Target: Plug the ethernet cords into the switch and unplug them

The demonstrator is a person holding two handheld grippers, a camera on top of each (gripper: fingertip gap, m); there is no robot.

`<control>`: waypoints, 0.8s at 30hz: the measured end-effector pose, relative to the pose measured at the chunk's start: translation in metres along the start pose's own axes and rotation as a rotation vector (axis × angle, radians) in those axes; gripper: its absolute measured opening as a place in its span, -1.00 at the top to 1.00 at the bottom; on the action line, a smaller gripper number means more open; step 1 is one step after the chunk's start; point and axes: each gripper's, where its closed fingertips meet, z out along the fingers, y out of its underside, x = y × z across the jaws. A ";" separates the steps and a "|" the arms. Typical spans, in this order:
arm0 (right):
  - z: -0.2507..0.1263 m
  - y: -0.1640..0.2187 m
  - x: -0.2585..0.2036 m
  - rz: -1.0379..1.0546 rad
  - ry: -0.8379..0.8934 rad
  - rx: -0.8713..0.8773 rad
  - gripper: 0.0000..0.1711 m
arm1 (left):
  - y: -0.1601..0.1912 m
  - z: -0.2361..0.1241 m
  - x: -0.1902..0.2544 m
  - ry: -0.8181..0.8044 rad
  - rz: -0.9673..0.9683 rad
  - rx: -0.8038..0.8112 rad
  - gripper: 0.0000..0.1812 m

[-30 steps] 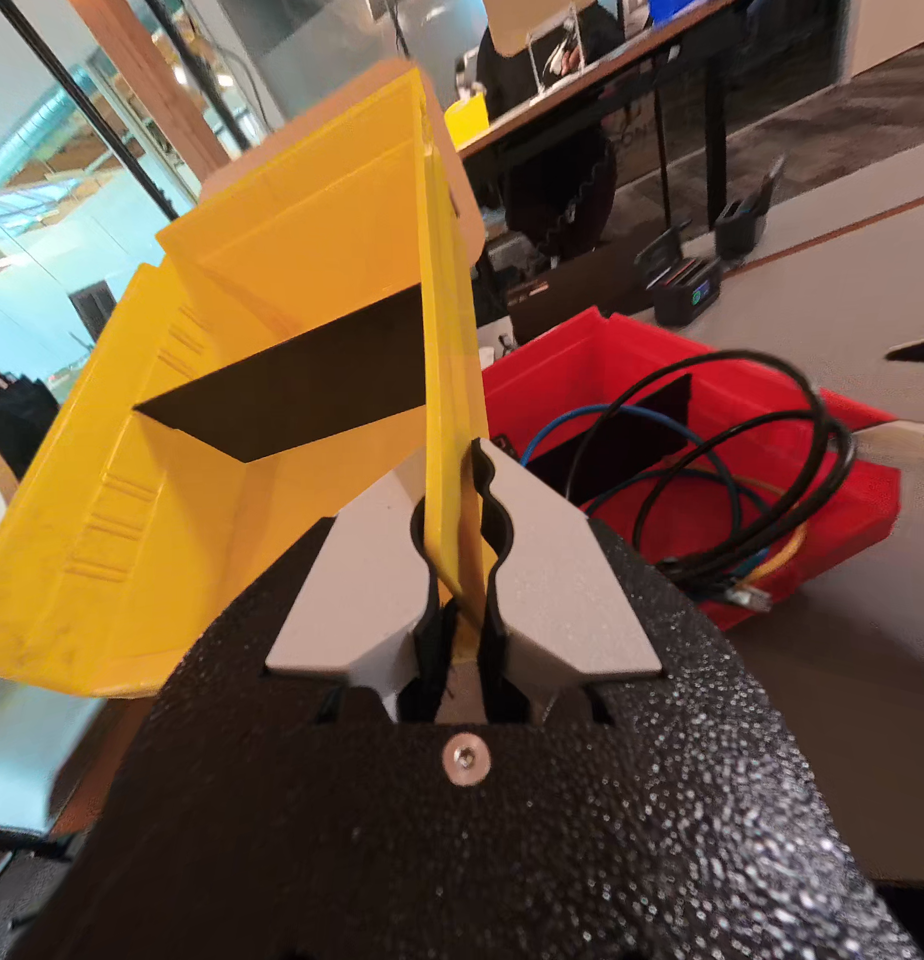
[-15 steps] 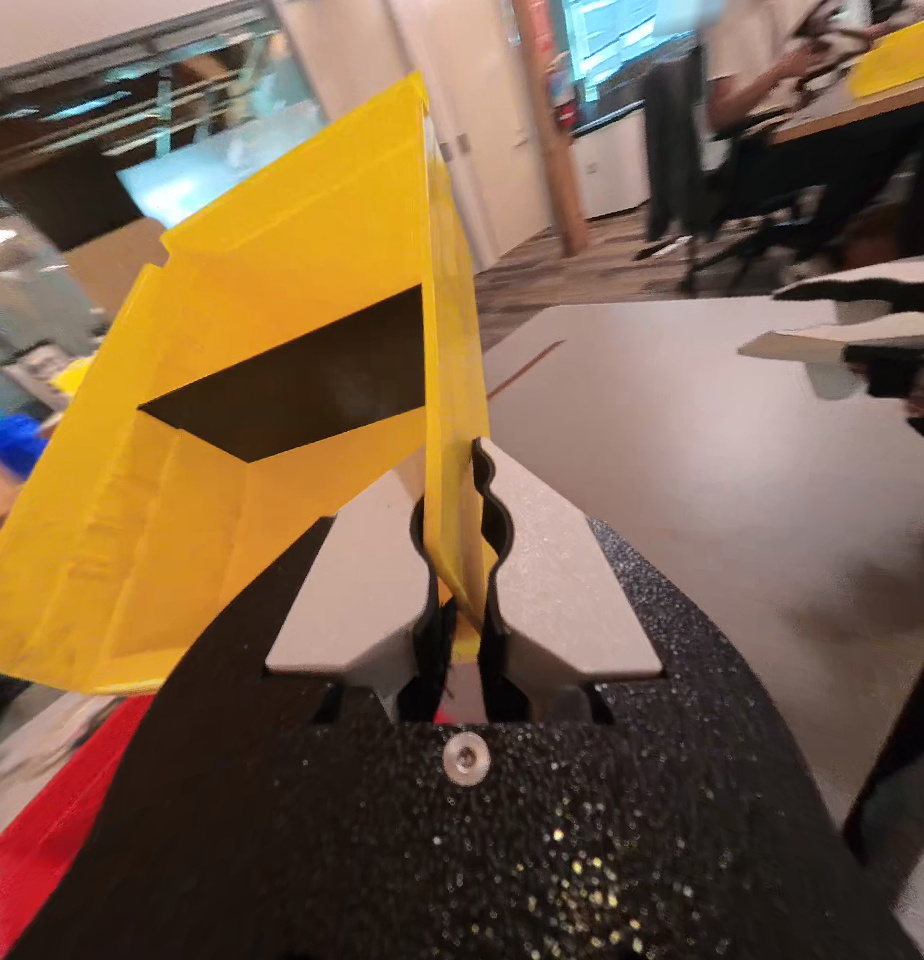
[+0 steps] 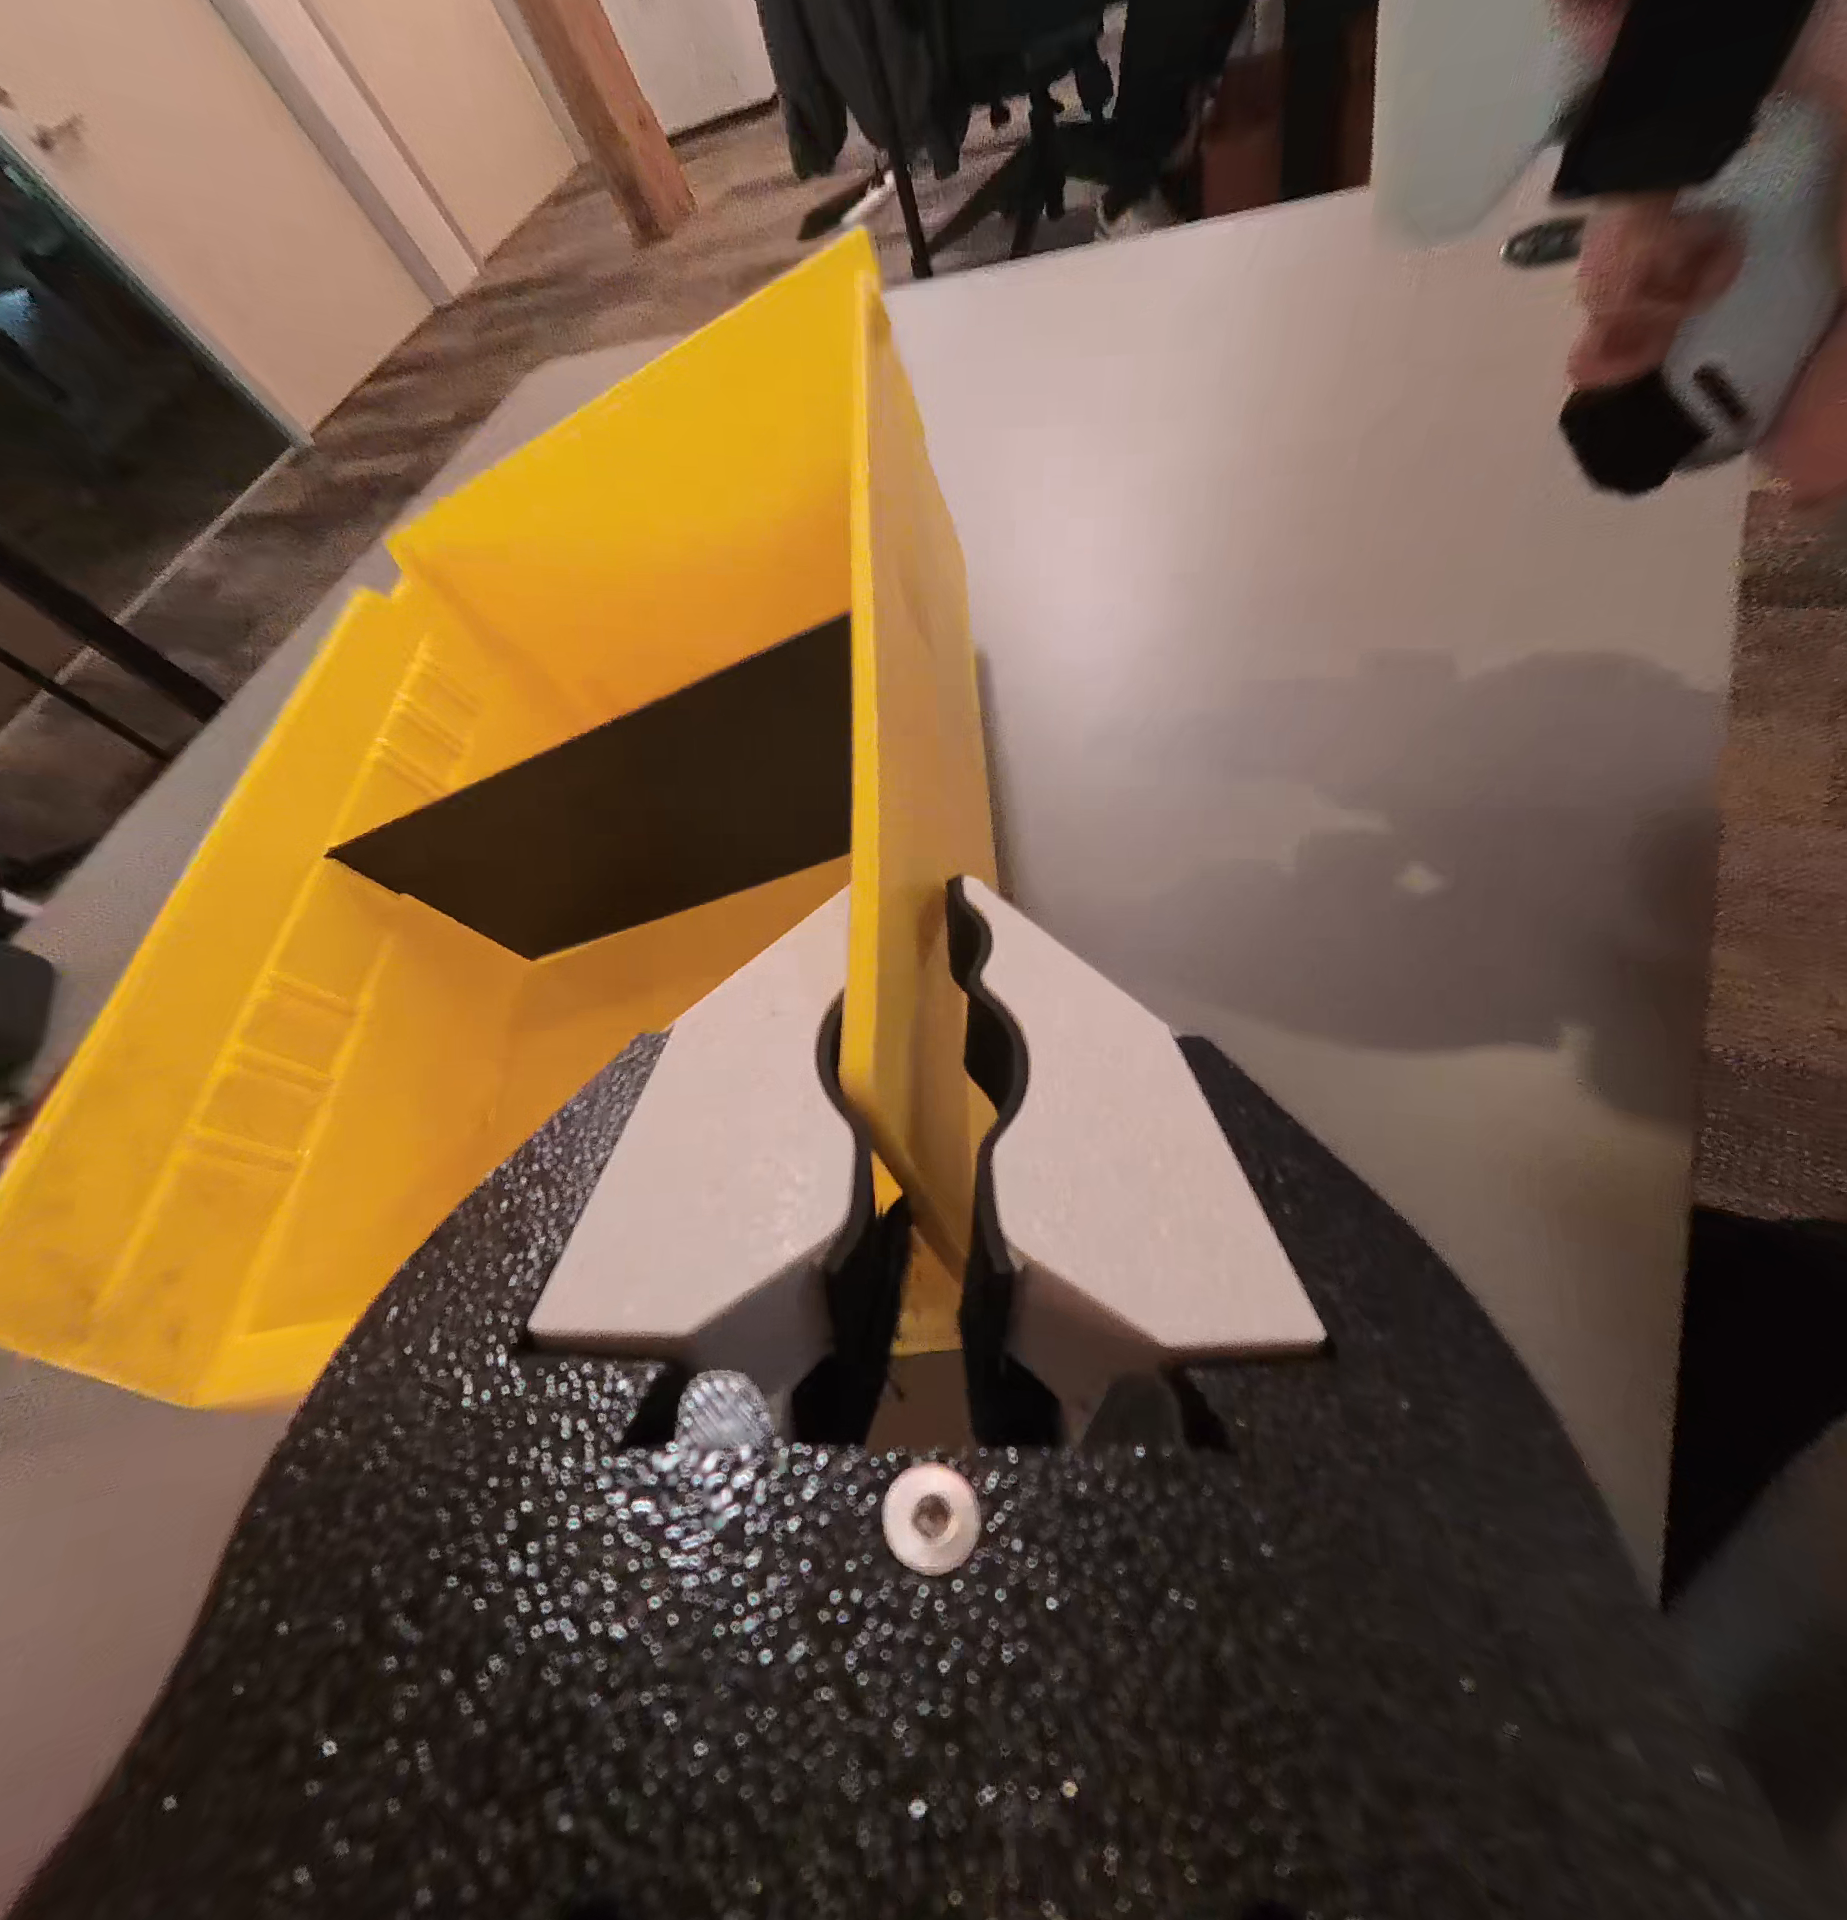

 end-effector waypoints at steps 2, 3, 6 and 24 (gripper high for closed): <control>0.001 0.001 0.002 0.019 -0.004 -0.007 0.34 | 0.013 0.009 0.012 -0.006 0.029 -0.012 0.94; 0.001 0.001 0.003 0.036 -0.007 -0.010 0.34 | 0.017 0.012 0.016 -0.016 0.048 -0.013 0.95; 0.002 0.006 0.005 0.097 -0.017 -0.031 0.34 | 0.017 0.015 0.019 -0.058 0.044 0.014 0.94; 0.004 0.056 -0.050 0.448 -0.290 -0.364 0.06 | 0.026 -0.170 -0.093 -0.553 -0.282 0.054 -0.16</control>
